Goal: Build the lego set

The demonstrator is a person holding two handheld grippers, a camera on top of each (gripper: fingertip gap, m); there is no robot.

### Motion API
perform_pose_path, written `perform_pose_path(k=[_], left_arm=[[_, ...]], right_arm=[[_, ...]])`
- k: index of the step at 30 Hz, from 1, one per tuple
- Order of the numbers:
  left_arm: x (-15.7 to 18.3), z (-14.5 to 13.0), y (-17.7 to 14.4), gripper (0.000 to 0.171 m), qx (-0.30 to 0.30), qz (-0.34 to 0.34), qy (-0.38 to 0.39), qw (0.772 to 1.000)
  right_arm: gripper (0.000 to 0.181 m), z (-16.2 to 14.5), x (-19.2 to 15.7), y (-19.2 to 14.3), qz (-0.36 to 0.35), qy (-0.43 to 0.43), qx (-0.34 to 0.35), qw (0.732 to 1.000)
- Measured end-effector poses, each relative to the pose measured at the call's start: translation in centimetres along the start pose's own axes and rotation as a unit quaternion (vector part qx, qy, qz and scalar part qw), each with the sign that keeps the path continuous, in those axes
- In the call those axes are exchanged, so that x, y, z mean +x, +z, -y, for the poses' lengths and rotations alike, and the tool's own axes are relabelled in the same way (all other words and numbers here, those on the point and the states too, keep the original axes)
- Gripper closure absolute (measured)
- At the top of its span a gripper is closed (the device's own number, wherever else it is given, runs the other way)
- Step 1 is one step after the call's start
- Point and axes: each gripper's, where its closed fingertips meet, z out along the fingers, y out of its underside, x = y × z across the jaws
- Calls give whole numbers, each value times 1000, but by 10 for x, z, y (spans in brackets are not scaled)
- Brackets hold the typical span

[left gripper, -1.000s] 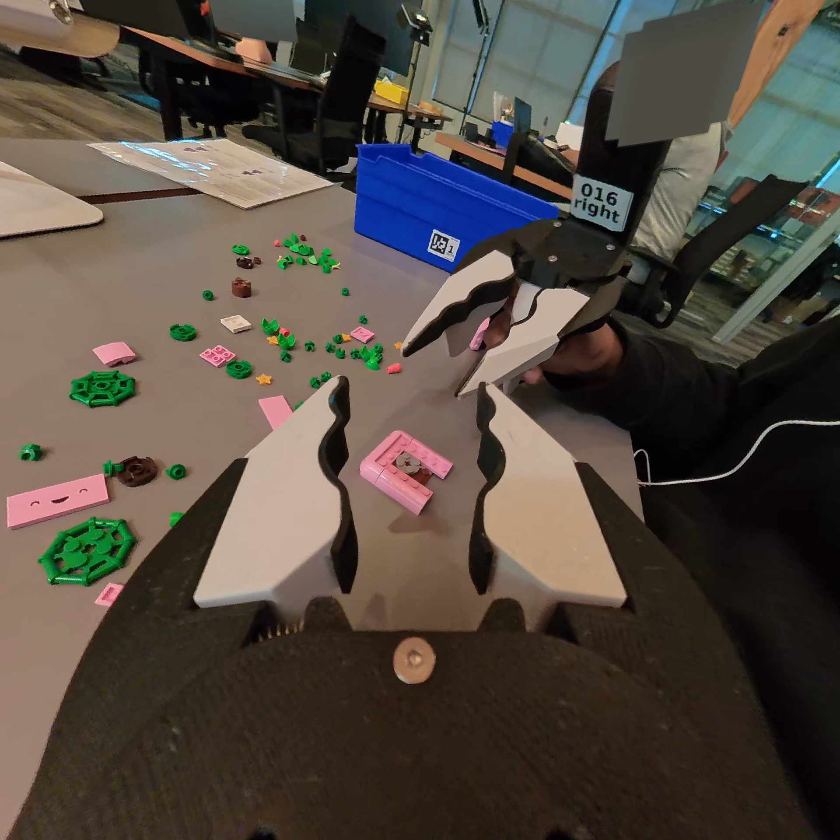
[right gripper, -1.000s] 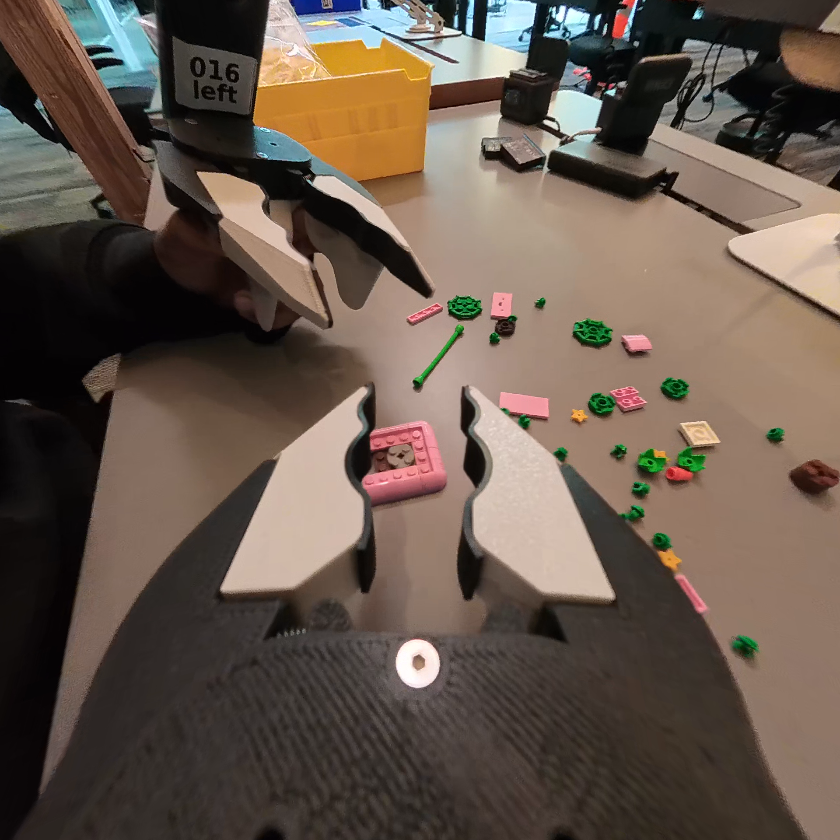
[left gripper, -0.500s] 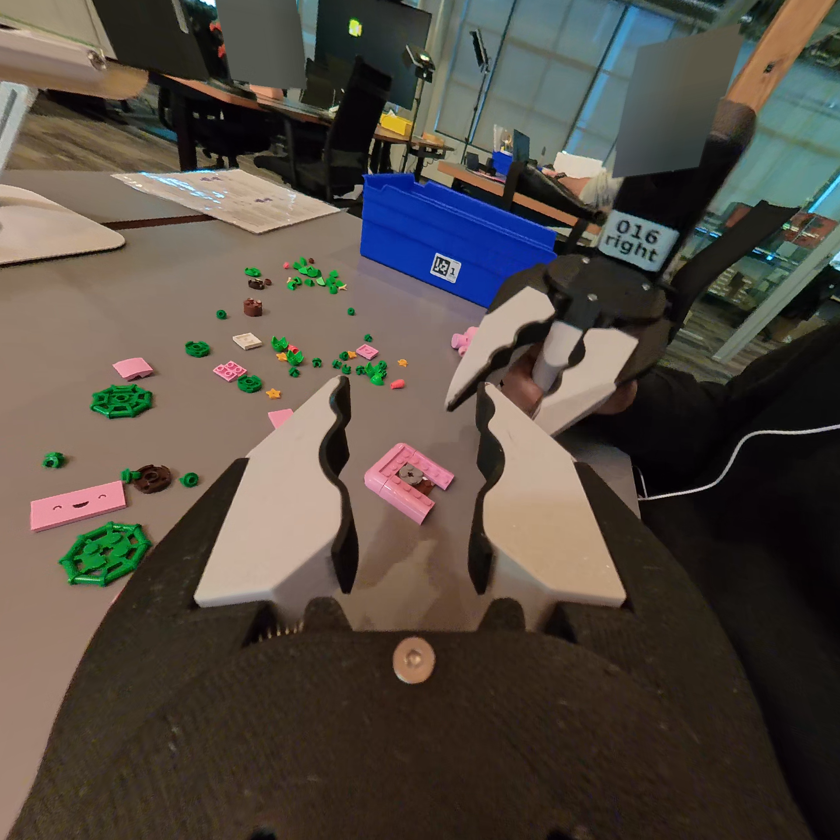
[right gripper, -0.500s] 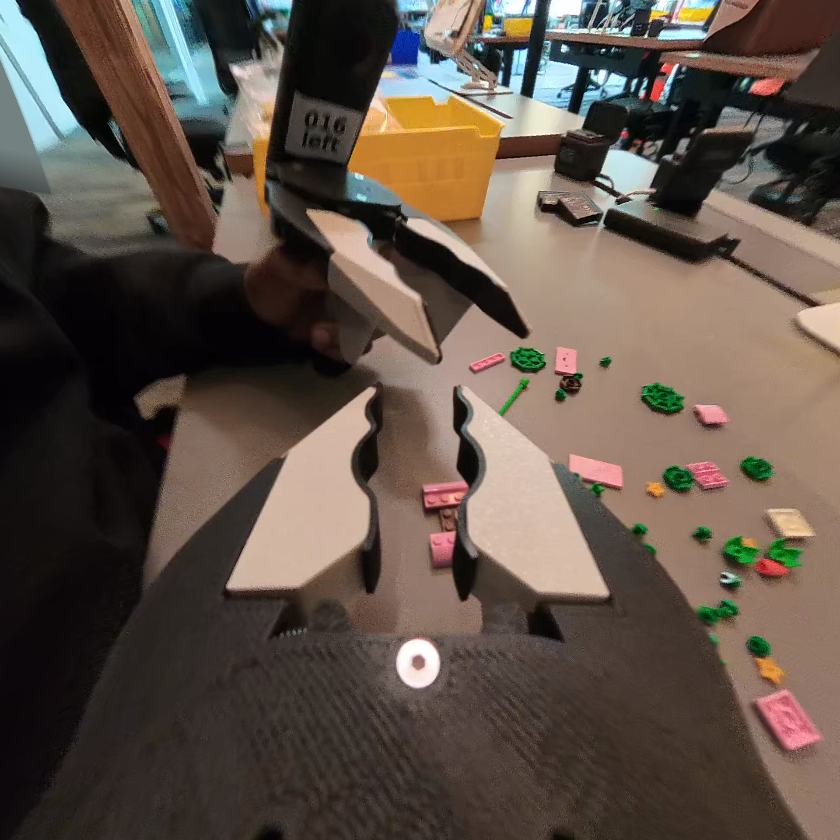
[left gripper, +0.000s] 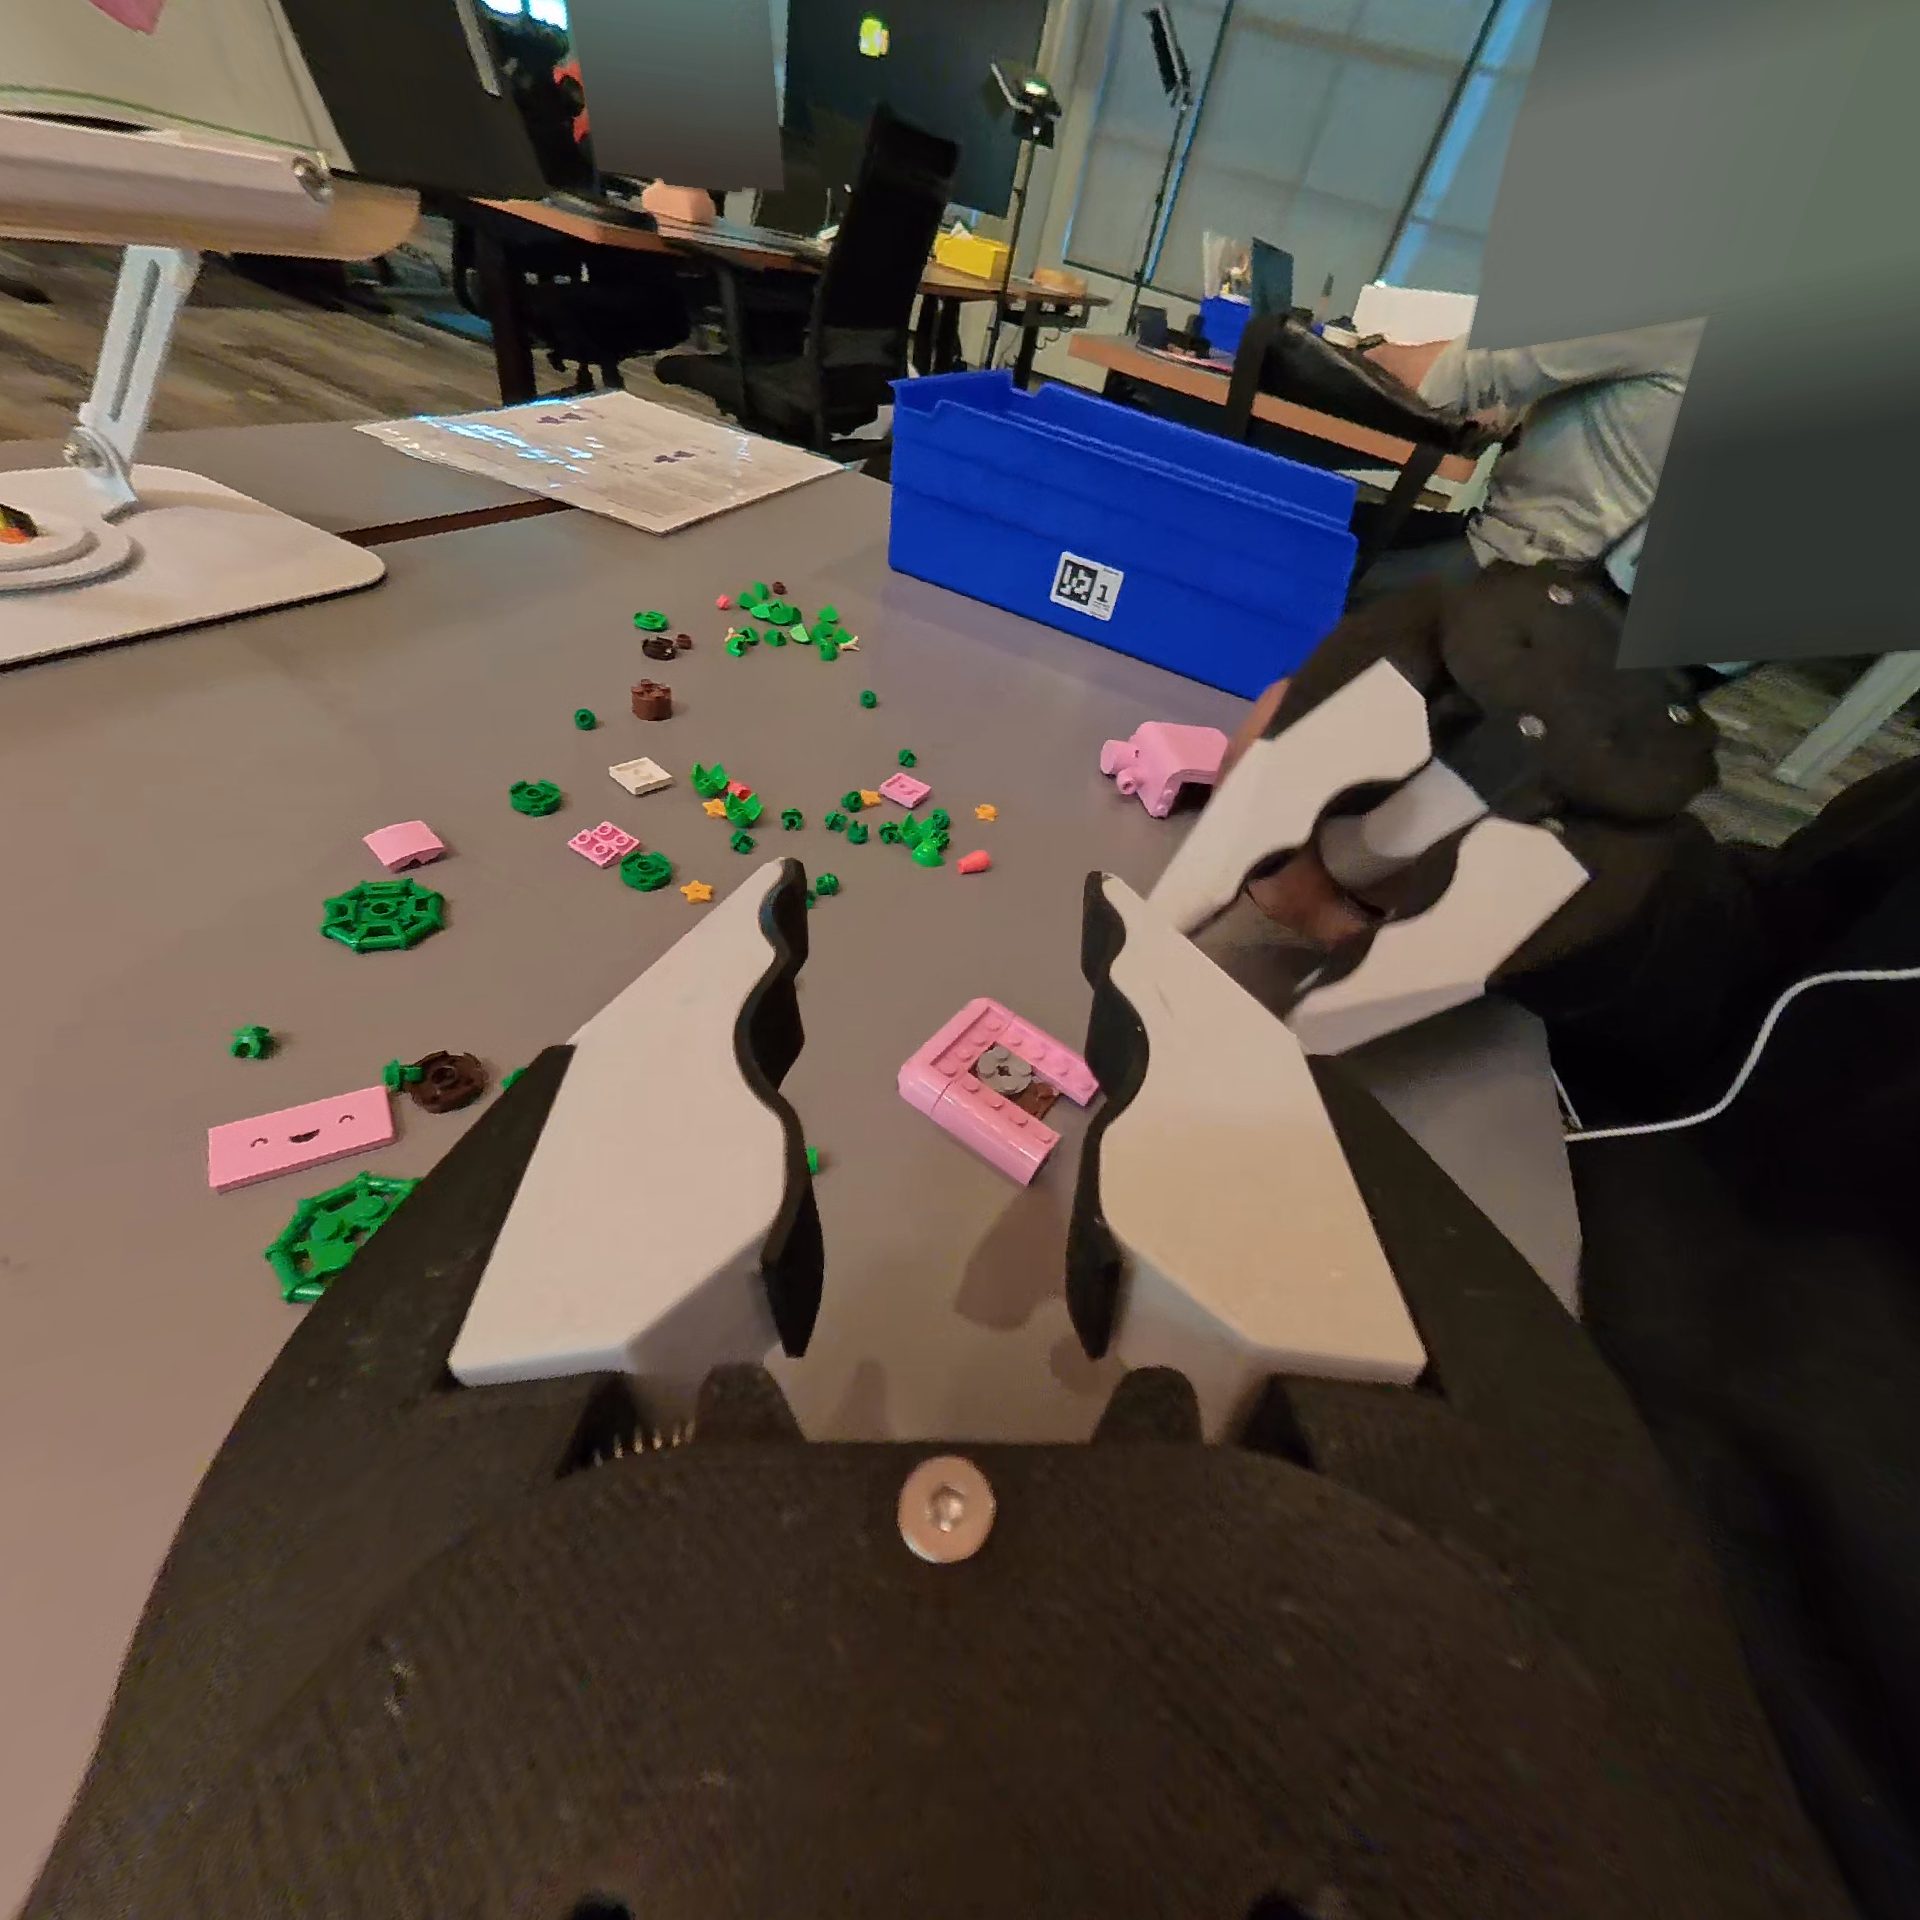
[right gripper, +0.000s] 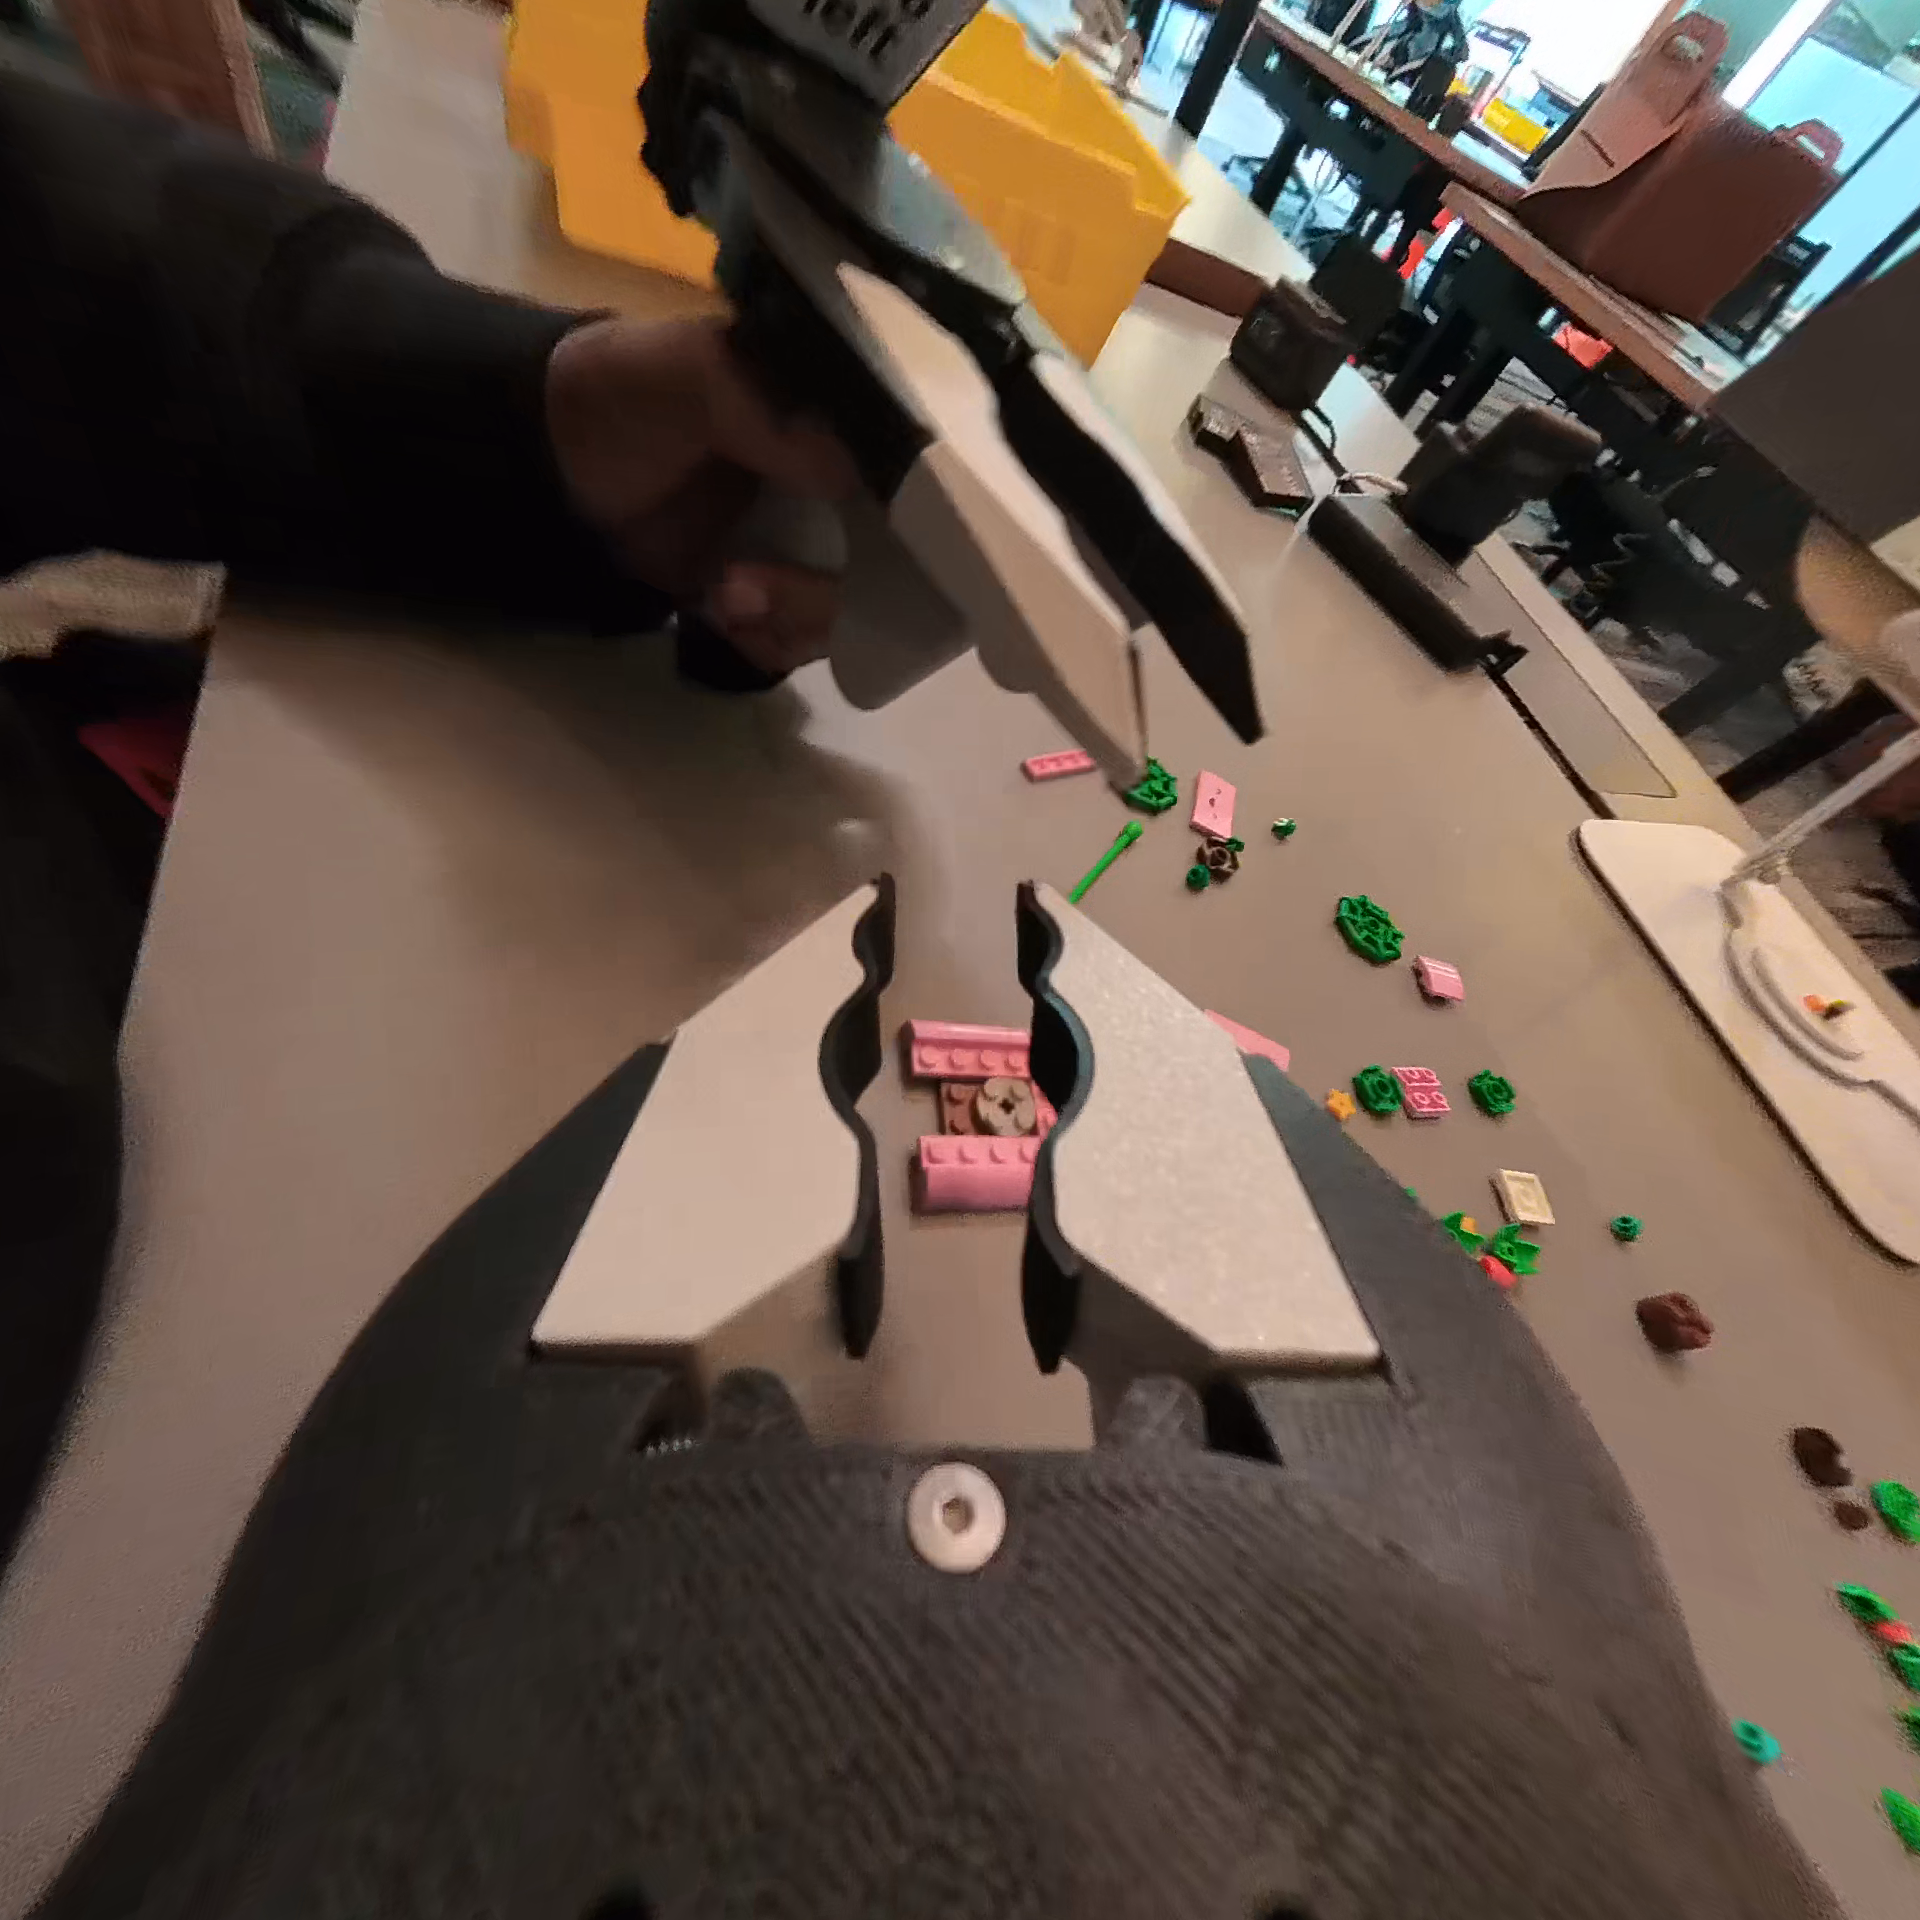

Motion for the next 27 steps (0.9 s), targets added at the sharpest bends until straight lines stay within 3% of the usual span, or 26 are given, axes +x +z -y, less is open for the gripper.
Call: perform_pose_path(k=[7, 21, 27], left_arm=[[-11, 4, -5, 124, 12, 20, -7, 1000], [-4, -13, 4, 136, -40, 34, 50, 997], [-6, -12, 4, 137, -38, 44, 60, 997]], right_arm=[[159, -14, -14, 10, -9, -87, -51, 995], [170, -18, 5, 7, -39, -61, -59, 996], [163, -25, 45, 3, -122, -13, -68, 990]])
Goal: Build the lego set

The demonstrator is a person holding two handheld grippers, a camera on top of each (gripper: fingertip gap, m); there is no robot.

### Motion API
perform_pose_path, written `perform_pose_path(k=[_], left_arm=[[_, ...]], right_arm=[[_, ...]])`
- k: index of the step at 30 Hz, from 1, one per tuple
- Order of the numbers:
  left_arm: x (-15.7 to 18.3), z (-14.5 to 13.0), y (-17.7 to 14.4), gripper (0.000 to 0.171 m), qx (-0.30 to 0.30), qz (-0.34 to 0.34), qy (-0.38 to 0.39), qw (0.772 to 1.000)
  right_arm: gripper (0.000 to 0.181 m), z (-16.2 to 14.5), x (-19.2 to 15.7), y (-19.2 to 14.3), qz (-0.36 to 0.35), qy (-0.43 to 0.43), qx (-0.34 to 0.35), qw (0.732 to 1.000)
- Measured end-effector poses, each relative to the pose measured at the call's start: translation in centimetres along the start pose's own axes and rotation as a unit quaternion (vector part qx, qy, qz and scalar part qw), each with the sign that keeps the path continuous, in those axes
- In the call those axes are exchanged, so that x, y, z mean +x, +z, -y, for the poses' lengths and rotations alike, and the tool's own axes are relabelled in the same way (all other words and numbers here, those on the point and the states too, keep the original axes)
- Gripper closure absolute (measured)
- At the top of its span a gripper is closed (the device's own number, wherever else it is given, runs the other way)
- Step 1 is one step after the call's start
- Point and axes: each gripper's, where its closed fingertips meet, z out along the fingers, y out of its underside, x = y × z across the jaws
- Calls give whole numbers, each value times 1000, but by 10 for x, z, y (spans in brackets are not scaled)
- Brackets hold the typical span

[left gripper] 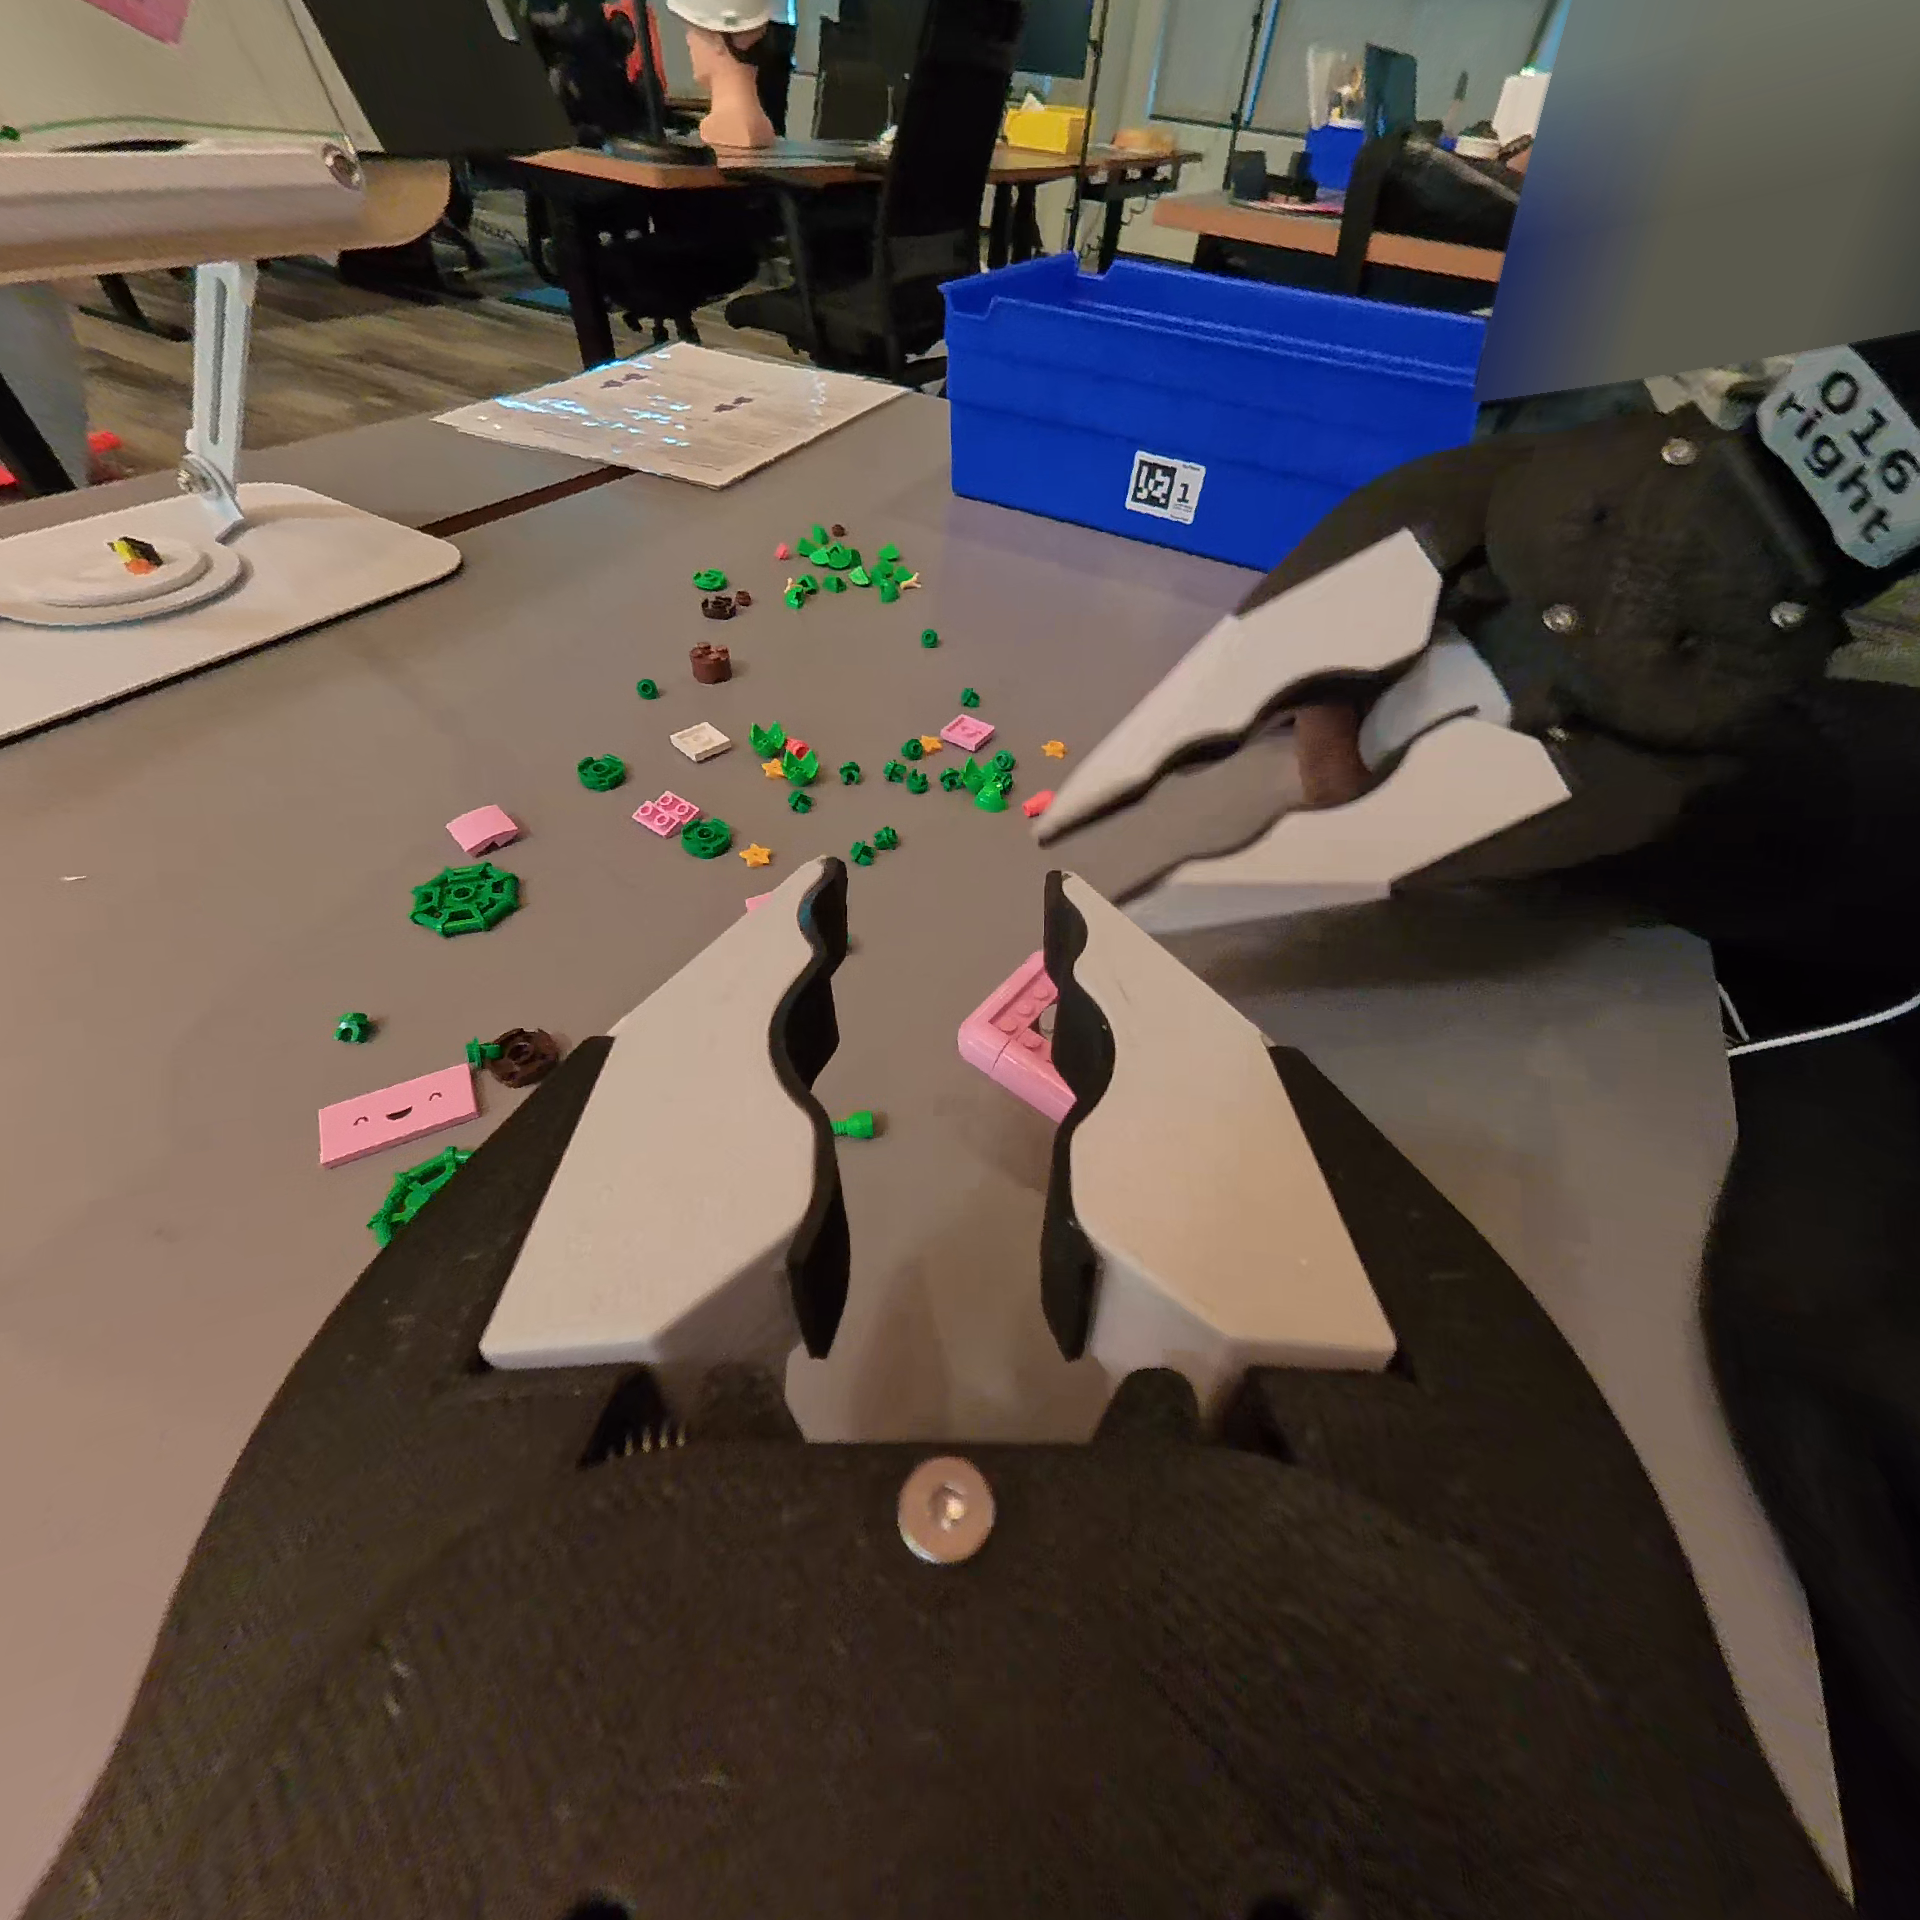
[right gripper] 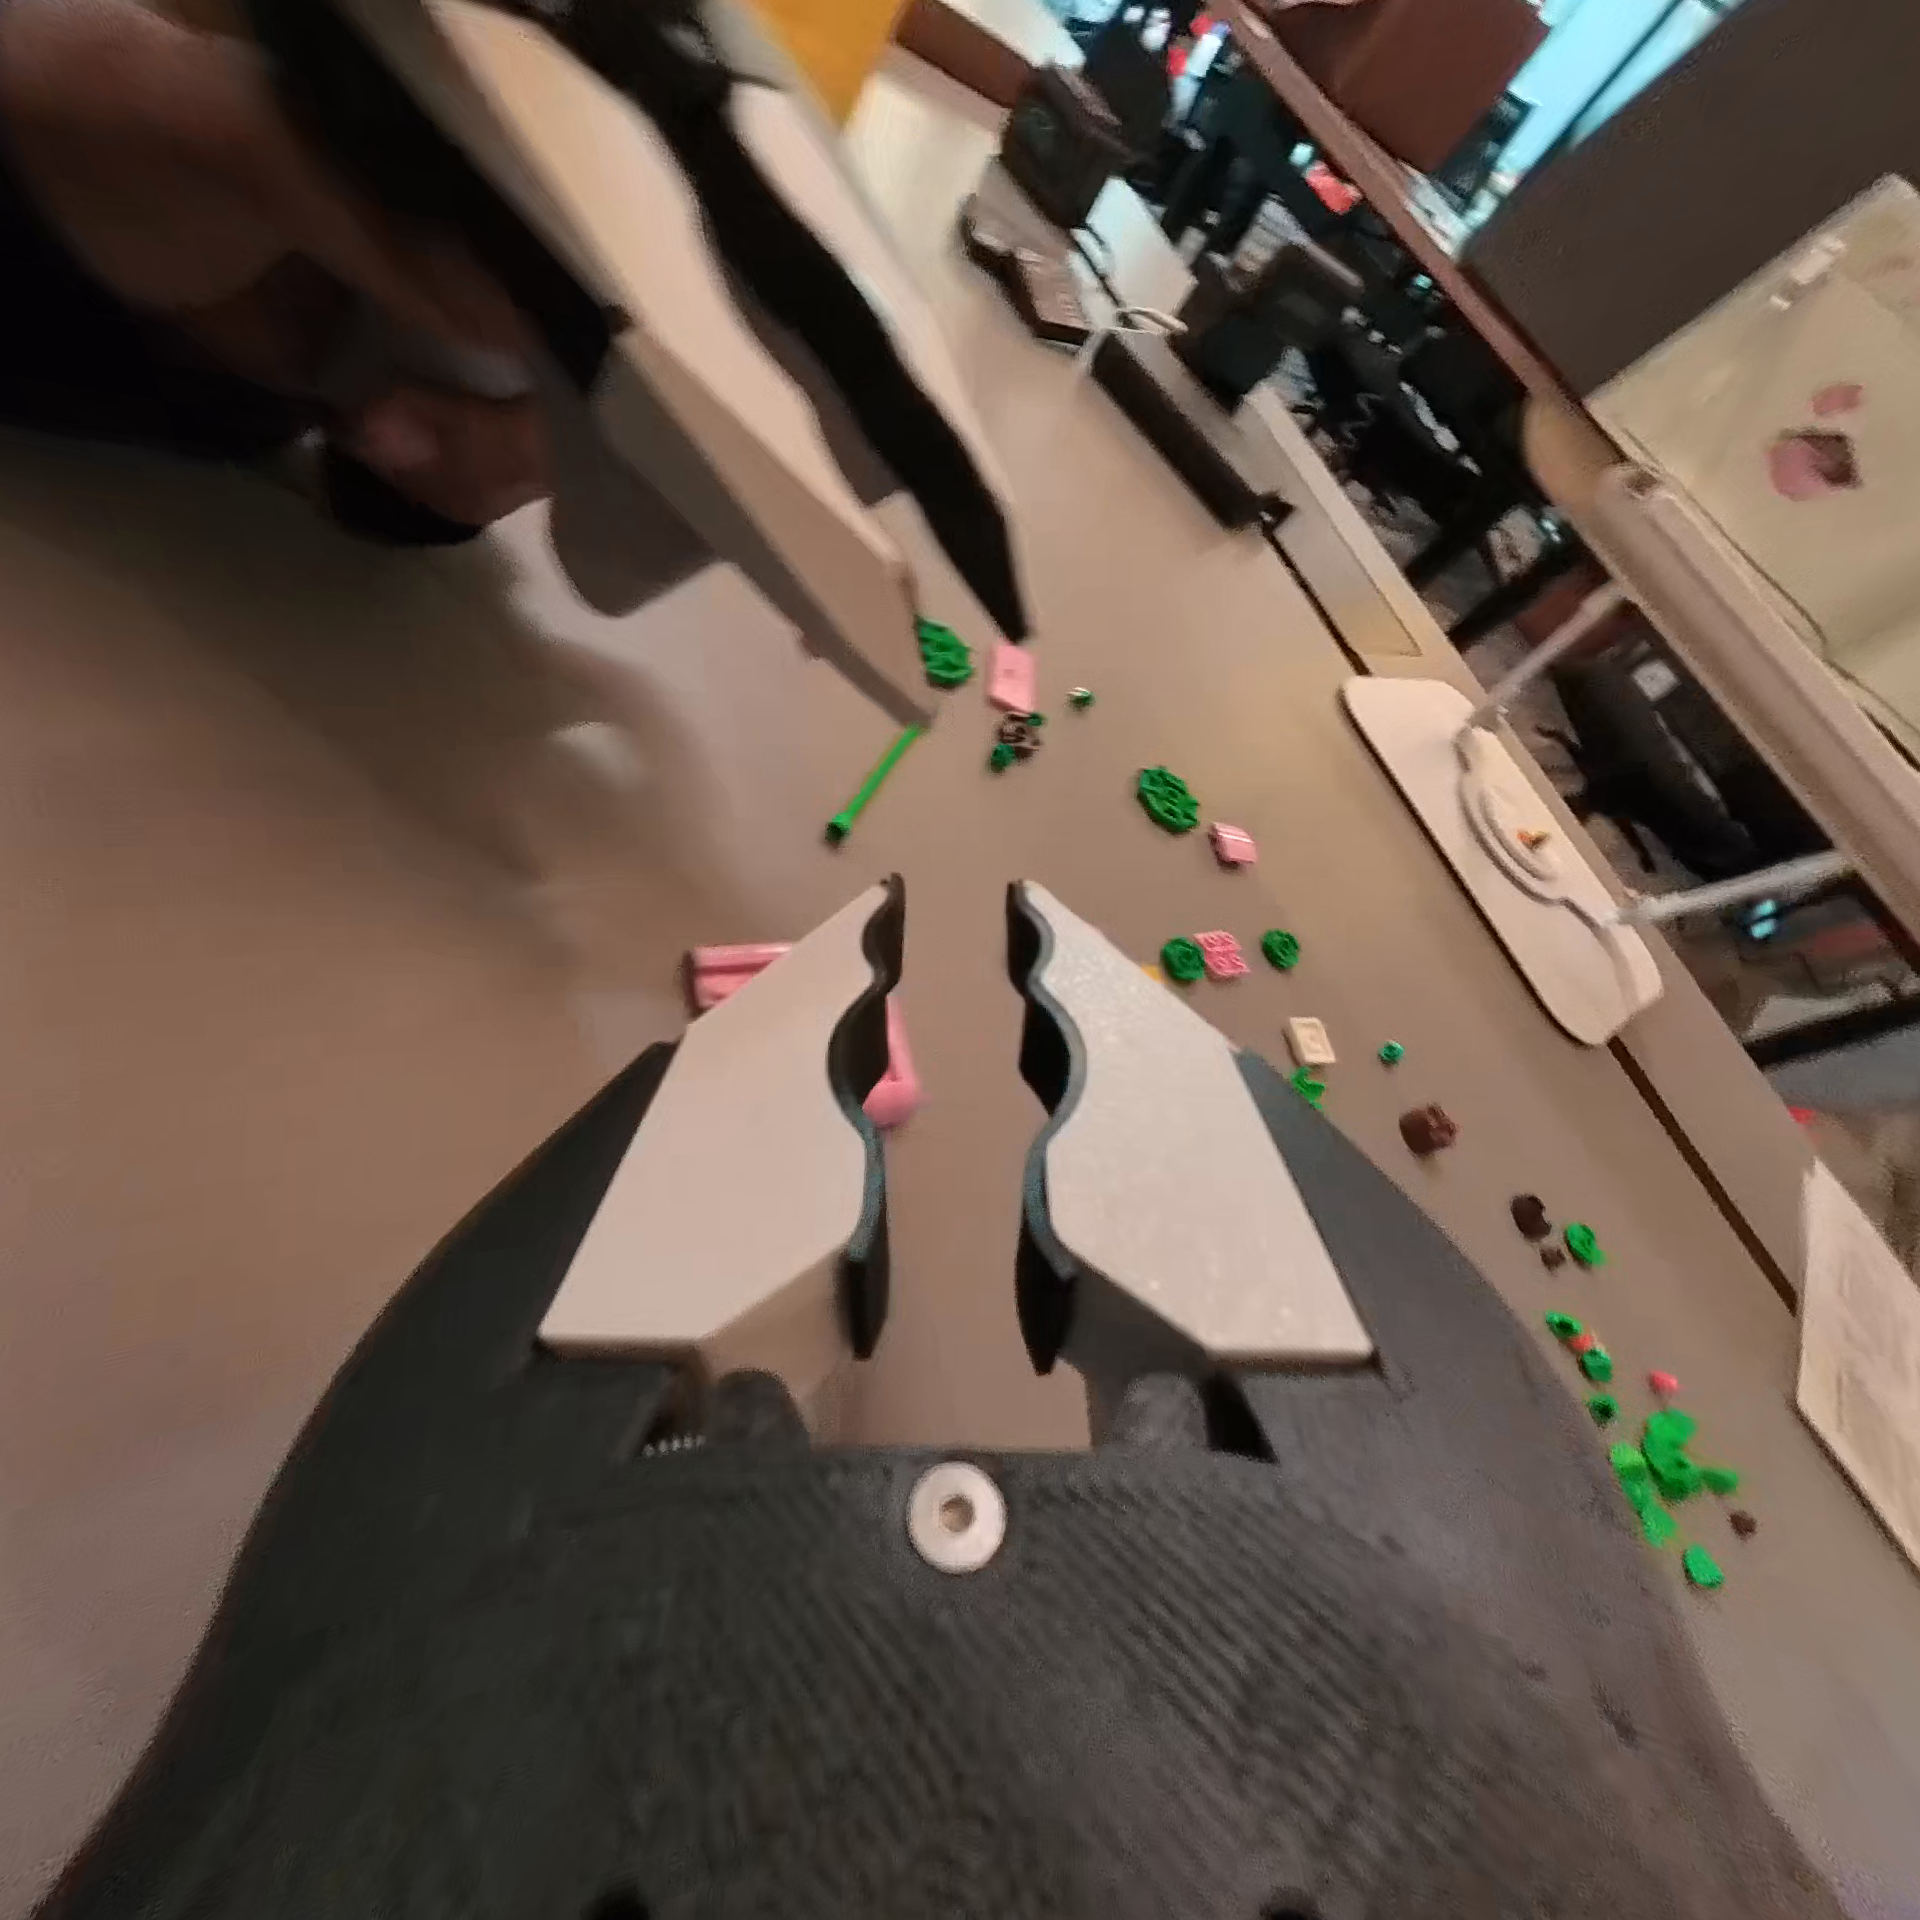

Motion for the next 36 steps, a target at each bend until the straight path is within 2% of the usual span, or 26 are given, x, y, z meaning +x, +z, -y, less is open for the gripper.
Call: perform_pose_path(k=[4, 7, 10, 12, 15, 19, 23, 26, 30, 36], left_arm=[[-6, 5, -2, 137, 14, 16, -3, 1000], [-6, 9, -4, 137, 24, 15, -8, 1000], [-2, 12, -9, 137, 34, 10, -4, 999], [-3, 10, -14, 137, 31, 18, 8, 999], [-8, 15, -23, 137, 46, 40, 28, 998], [-1, 24, -28, 137, 70, 26, 24, 997], [3, 23, -31, 137, 71, 23, 29, 997], [3, 25, -36, 137, 82, 17, 16, 996], [2, 31, -41, 136, 103, -2, -20, 994], [3, 34, -43, 134, 113, -22, -46, 992]], right_arm=[[144, -3, 49, 0, -46, 93, 13, 995], [144, 26, 97, -3, -45, 145, 80, 985], [140, 65, 183, 0, -72, 188, 156, 967], [132, 83, 246, 11, -117, 178, 177, 961], [122, 85, 326, 46, -214, 126, 141, 958], [115, 47, 391, 97, -297, 125, 65, 945], [108, 9, 402, 127, -303, 180, 21, 936], [105, 7, 403, 131, -334, 165, 30, 927], [116, 9, 400, 134, -331, 172, 24, 927], [181, 14, 386, 150, -289, 154, 10, 945]])
